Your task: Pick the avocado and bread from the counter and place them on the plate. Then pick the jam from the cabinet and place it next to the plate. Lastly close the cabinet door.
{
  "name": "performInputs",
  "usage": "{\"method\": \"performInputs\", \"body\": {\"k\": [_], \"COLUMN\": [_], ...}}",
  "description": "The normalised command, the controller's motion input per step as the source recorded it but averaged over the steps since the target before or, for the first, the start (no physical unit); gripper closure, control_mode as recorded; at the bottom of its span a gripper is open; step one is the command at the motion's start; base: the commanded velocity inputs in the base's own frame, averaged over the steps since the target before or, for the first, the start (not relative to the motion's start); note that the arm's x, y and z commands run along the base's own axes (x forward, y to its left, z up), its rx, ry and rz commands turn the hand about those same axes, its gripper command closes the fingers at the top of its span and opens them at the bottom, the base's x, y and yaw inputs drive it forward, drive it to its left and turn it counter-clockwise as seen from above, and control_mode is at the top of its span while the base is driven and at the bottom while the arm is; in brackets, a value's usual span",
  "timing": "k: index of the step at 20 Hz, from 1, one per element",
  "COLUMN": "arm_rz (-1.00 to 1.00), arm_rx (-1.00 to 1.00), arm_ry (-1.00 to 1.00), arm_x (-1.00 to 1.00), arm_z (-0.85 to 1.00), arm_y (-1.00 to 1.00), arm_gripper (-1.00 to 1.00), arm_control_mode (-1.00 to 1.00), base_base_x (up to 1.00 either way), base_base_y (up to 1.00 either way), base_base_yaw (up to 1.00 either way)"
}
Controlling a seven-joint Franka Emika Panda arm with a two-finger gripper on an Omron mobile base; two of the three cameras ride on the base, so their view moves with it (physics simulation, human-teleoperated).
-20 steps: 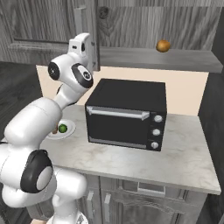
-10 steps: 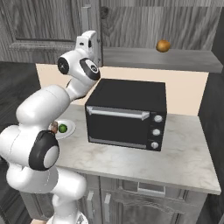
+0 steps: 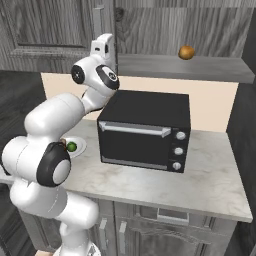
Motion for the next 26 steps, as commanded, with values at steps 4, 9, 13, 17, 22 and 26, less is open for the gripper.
{"method": "performInputs", "body": {"k": [4,9,13,17,22,26], "arm_rz": [0.00,0.00,0.00,0.00,0.00,-0.06], "arm_rx": [0.03,0.07,0.07,0.09,0.13,0.20], "arm_ry": [0.00,0.00,0.00,0.00,-0.01,0.03], "arm_x": [-0.06,-0.58,-0.61,-0.43,-0.81,-0.78], "arm_z": [0.00,0.00,0.00,0.00,0.10,0.47], "arm_y": [0.05,0.00,-0.02,-0.13,-0.30,-0.23], "arm_gripper": [-1.00,-1.00,-1.00,-1.00,-1.00,-1.00], "arm_control_mode": [-1.00,-1.00,-1.00,-1.00,-1.00,-1.00], "base_base_x": [0.00,0.00,0.00,0.00,0.00,0.00], "base_base_y": [0.00,0.00,0.00,0.00,0.00,0.00], "base_base_yaw": [0.00,0.00,0.00,0.00,0.00,0.00]}}
